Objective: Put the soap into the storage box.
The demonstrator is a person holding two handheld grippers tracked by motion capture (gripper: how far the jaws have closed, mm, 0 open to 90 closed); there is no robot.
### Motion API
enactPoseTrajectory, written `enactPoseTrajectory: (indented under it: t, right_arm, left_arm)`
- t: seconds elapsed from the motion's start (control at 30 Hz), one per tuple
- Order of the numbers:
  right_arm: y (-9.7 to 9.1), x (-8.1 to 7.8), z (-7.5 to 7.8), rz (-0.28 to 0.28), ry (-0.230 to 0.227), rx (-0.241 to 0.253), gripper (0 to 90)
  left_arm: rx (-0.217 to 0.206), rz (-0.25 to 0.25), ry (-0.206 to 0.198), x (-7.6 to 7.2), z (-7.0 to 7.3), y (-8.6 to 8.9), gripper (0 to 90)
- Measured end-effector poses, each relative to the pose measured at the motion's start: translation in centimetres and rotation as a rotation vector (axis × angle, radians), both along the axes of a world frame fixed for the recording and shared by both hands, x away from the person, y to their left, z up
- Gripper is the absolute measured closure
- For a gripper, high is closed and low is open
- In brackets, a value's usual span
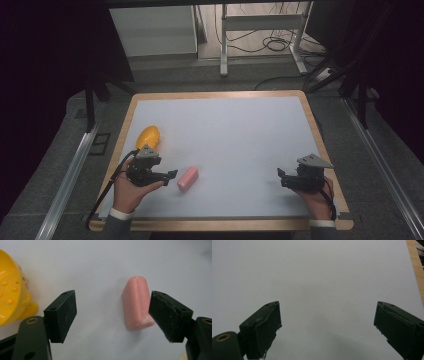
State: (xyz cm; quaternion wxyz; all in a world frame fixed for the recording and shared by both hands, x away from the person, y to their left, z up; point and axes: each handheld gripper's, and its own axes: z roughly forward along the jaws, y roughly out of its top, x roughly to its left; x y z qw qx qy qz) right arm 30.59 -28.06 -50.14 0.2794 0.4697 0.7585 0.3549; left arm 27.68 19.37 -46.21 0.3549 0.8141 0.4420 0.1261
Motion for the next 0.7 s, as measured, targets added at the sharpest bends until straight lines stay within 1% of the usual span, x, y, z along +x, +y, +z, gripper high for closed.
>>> enactPoseTrajectory:
  t: [0.2,0.23,0.27,0.4,0.43,0.53,0.57,0.6,0.63,0.7]
  right_arm:
    - [0.0,0.0,-0.1,-0.001,0.000,-0.002,7.0]
    - [0.0,0.0,-0.1,-0.001,0.000,-0.002,7.0]
    - [0.0,0.0,-0.1,-0.001,0.000,-0.002,7.0]
    - [0.0,0.1,-0.1,-0.006,0.000,-0.002,7.0]
    - [0.0,0.1,-0.1,-0.006,0.001,-0.002,7.0]
    - [0.0,0.1,-0.1,-0.005,0.000,-0.003,7.0]
    - [0.0,0.1,-0.1,-0.005,0.000,-0.003,7.0]
    - [0.0,0.0,-0.1,-0.005,-0.001,-0.003,7.0]
    - [0.0,0.1,-0.1,-0.006,-0.002,-0.003,7.0]
    - [-0.1,0.1,-0.1,-0.009,-0.002,-0.004,7.0]
  left_arm:
    - [0.015,-0.018,0.010,0.2,0.0,-0.9,22.8]
    - [-0.002,-0.023,0.023,0.4,-0.2,-1.3,22.8]
    - [-0.002,-0.023,0.023,0.4,-0.2,-1.3,22.9]
    - [0.022,-0.048,0.048,0.7,-0.7,-2.5,22.8]
    - [0.022,-0.048,0.048,0.7,-0.7,-2.5,22.7]
    - [0.052,-0.066,0.064,1.1,-0.8,-3.4,22.7]
    - [0.052,-0.066,0.064,1.1,-0.8,-3.4,22.8]
    - [0.043,-0.074,0.082,1.3,-0.8,-3.6,22.8]
    - [0.058,-0.072,0.079,1.4,-0.8,-3.7,22.8]
    - [0.065,-0.065,0.086,1.4,-0.8,-3.8,22.9]
